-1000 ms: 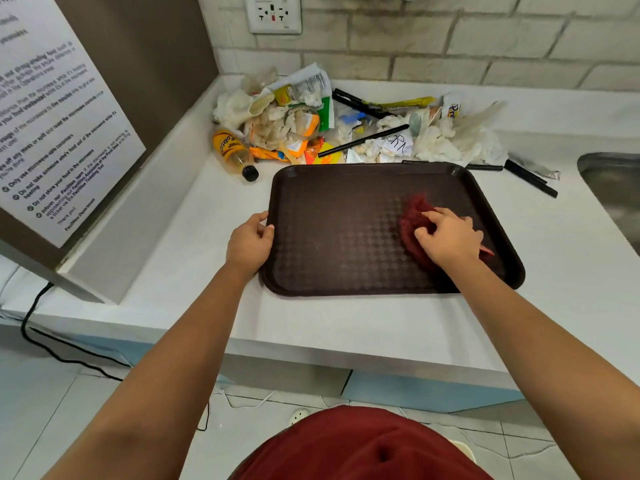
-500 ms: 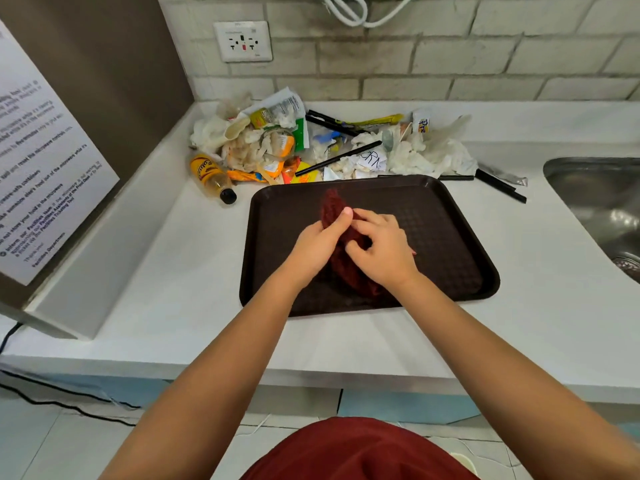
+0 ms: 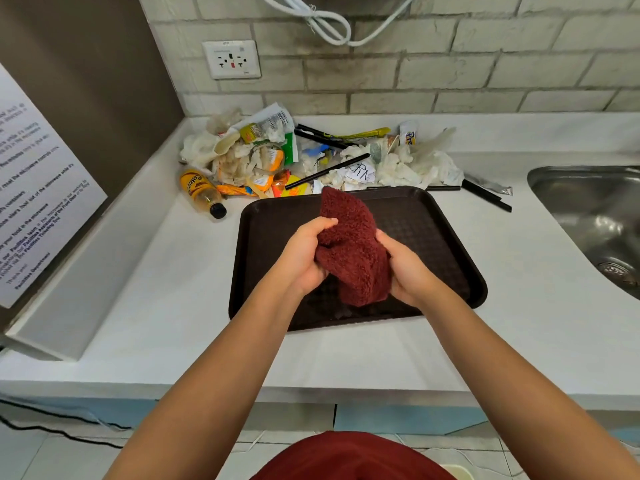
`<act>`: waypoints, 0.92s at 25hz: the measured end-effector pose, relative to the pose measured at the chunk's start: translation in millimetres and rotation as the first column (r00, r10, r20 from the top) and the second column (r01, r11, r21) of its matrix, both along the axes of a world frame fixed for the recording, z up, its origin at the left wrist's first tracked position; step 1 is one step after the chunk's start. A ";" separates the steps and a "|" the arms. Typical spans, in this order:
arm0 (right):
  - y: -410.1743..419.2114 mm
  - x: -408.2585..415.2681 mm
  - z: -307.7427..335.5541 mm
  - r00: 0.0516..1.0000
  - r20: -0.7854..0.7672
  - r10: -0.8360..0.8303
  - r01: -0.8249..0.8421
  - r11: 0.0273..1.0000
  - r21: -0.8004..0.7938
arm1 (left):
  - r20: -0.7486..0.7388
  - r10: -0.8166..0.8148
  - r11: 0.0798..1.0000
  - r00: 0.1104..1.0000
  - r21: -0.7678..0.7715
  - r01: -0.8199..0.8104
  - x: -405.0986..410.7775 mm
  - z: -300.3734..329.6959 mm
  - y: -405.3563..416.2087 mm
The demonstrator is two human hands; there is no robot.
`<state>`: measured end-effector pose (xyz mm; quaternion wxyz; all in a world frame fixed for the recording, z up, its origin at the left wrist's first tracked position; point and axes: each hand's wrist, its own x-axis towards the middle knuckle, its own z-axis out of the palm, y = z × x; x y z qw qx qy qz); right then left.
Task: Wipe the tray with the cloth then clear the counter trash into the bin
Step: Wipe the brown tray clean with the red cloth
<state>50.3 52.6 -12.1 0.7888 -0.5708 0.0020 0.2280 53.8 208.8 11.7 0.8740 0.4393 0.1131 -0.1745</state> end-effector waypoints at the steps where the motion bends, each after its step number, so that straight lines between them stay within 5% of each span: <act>1: -2.5 -1.4 -4.4 0.994 -0.080 0.069 -0.073 0.996 -0.049 | 0.006 -0.013 0.999 1.000 -0.033 0.013 -1.1 3.5 -2.9; 4: -9.6 -4.2 -12.6 0.954 -0.246 0.173 -0.179 0.984 0.000 | 0.016 -0.055 0.995 0.998 -0.087 0.056 -4.7 10.0 -13.8; 8: -28.4 -1.3 0.4 0.975 -0.209 -0.072 0.134 0.945 0.298 | 0.059 -0.058 0.998 0.997 -0.035 0.060 -5.2 12.6 -27.7; 10: -46.6 2.5 8.6 0.952 -0.192 -0.239 0.290 0.903 0.316 | 0.060 -0.038 0.995 0.997 0.091 0.032 -4.3 13.1 -35.1; 13: -79.0 1.8 16.3 0.908 -0.178 -0.379 0.407 0.900 0.158 | 0.119 -0.082 0.940 0.989 0.339 0.037 -8.1 8.7 -50.2; 18: -140.8 -11.9 26.6 0.878 -0.002 -0.478 0.474 0.871 -0.130 | 0.308 -0.320 0.880 0.896 0.447 0.161 -26.2 -3.8 -91.4; 23: -196.9 -33.4 29.7 0.862 0.111 -0.495 0.479 0.721 -0.501 | 0.353 -0.477 0.683 0.804 0.725 0.087 -36.7 -15.1 -148.8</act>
